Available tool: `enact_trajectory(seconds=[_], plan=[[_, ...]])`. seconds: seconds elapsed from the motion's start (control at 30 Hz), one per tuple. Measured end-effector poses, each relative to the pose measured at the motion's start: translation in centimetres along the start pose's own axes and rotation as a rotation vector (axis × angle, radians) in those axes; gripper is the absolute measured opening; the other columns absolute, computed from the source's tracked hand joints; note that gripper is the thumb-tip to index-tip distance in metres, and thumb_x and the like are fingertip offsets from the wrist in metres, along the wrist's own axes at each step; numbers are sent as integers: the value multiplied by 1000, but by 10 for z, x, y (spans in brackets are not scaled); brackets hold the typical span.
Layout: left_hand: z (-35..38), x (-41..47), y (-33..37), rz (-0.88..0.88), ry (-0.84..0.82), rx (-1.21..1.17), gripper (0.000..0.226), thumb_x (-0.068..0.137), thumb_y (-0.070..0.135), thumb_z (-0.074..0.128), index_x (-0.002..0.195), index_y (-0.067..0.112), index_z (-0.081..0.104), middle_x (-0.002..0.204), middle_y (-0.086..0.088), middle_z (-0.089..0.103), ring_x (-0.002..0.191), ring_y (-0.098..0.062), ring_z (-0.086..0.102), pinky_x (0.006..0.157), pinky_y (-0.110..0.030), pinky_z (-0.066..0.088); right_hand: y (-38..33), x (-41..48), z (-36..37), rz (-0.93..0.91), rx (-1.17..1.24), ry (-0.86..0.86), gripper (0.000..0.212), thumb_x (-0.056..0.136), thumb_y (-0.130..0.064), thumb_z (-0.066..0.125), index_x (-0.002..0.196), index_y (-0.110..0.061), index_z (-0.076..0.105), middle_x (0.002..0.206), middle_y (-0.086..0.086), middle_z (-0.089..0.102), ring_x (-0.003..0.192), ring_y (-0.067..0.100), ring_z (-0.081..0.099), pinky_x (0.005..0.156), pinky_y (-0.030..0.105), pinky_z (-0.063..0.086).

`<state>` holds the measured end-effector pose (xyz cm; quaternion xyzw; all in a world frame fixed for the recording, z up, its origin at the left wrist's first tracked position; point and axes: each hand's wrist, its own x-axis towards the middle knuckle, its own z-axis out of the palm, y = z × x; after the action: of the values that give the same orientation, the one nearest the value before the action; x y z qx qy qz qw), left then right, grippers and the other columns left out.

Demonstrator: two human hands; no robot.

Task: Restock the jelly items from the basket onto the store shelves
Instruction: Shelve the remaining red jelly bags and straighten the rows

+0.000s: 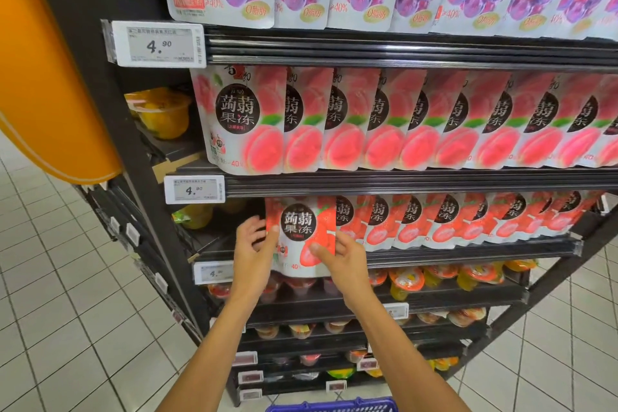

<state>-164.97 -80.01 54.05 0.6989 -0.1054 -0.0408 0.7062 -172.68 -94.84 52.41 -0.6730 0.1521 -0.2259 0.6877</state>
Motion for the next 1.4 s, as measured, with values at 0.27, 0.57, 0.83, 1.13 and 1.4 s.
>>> enact_trajectory(seconds=[0.27, 0.57, 0.83, 1.13, 1.4], plan=[[19, -6, 1, 77, -201, 177, 35, 98, 24, 55, 132, 36, 57, 139, 29, 38, 134, -14, 46, 111, -38, 41, 7, 29, 17, 63, -124, 106, 47, 96, -8, 60, 141, -4, 48, 143, 13, 53, 134, 24, 49, 113, 44, 39], [28, -9, -8, 110, -151, 239, 48, 96, 17, 59, 141, 29, 48, 157, 6, 30, 142, -8, 32, 111, -40, 41, 22, 12, 12, -105, -468, 332, 23, 92, -11, 65, 112, -22, 65, 86, -26, 58, 79, -12, 60, 73, 11, 53], [37, -12, -10, 41, -185, 236, 58, 97, 18, 57, 149, 29, 34, 159, 7, 28, 144, -12, 30, 114, -42, 38, 25, 13, 0, -46, -466, 416, 11, 91, -18, 69, 98, -12, 74, 71, -20, 61, 68, -9, 60, 62, -1, 41], [47, -25, -11, 136, -107, 314, 56, 95, 15, 59, 147, 23, 38, 152, 4, 33, 140, -14, 34, 112, -43, 39, 23, 4, -19, -77, -295, 606, 16, 94, -23, 64, 109, -24, 59, 74, -11, 61, 65, 3, 58, 63, 17, 47], [81, -41, -7, 156, -310, 357, 47, 96, 15, 55, 134, 41, 47, 137, 22, 43, 121, -17, 54, 95, -40, 52, 16, 11, -43, 136, -466, 601, 18, 92, -37, 63, 101, -24, 72, 82, -12, 68, 72, 11, 63, 67, 32, 52]])
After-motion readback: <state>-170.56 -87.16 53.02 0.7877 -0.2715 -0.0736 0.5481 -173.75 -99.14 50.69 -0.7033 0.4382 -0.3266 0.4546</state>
